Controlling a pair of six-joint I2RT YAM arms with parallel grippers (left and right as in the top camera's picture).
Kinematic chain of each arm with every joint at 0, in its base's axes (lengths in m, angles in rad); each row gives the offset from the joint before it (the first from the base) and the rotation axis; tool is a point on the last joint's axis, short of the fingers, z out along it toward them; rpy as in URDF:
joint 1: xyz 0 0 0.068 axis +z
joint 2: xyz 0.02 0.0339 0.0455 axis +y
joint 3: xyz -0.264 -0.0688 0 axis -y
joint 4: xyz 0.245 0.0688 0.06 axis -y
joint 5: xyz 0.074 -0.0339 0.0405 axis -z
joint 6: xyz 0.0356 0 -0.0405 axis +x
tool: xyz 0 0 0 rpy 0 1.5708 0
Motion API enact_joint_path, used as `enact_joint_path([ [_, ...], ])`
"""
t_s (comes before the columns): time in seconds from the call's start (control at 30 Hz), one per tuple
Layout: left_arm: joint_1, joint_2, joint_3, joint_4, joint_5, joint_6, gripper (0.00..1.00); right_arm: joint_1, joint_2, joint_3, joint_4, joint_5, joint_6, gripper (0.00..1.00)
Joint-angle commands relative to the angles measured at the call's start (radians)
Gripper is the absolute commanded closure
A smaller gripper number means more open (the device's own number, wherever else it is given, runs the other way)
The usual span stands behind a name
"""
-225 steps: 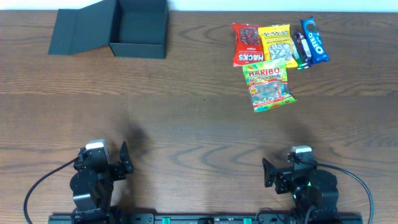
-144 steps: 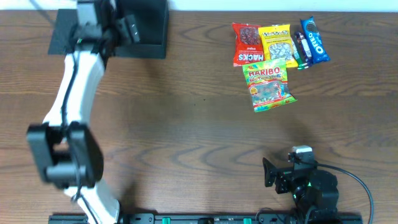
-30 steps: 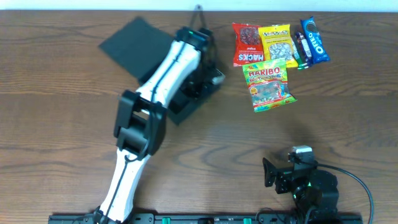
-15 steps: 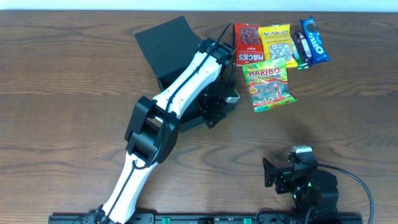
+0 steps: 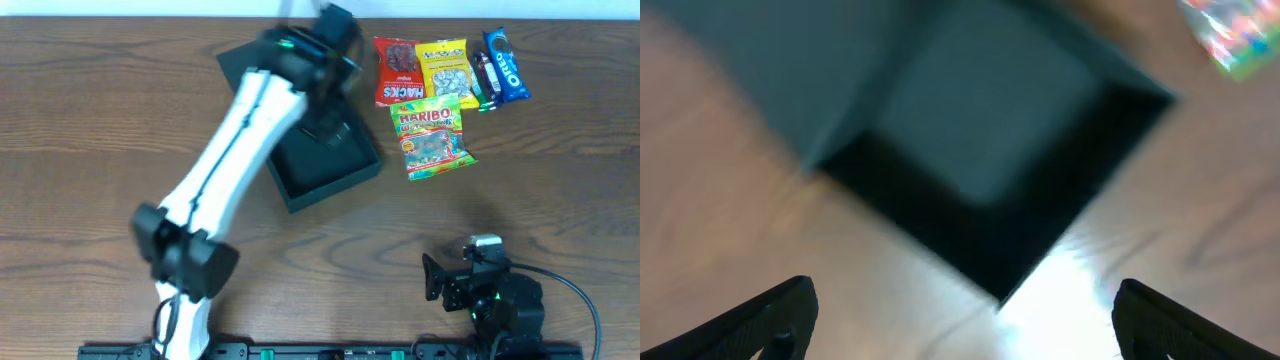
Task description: Pack container
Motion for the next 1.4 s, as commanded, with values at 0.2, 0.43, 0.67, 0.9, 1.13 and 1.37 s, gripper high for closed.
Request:
enact_joint_path([
  [0.2, 0.198, 0.08, -0.155, -0.022, 0.108, -0.424, 0.05, 0.009, -0.005, -0.007, -0.002, 0.006, 0.003, 0.01],
  [0.43, 0.208, 0.149, -0.408, 0.13, 0.144, -0.665, 0.05, 0.009, -0.005, -0.007, -0.002, 0.006, 0.003, 0.01],
  [0.67, 0.208, 0.152, -0.543, 0.264, 0.132, -0.759, 0.18, 0.009, -0.005, -0.007, -0.002, 0.006, 0.003, 0.01],
  [0.9, 0.208, 0.152, -0.543, 0.293, 0.06, -0.753, 0.34, 0.009, -0.005, -0.007, -0.002, 0.006, 0.003, 0.01],
  [1.13, 0.208, 0.152, -0.542, 0.339, 0.053, -0.713, 0.91, 0.009, -0.005, -0.007, -0.002, 0.006, 0.003, 0.01],
  [1.37, 0.208, 0.152, -0.542, 0.349, -0.026, -0.686, 0.94, 0.009, -0.005, -0.007, -0.002, 0.006, 0.003, 0.01],
])
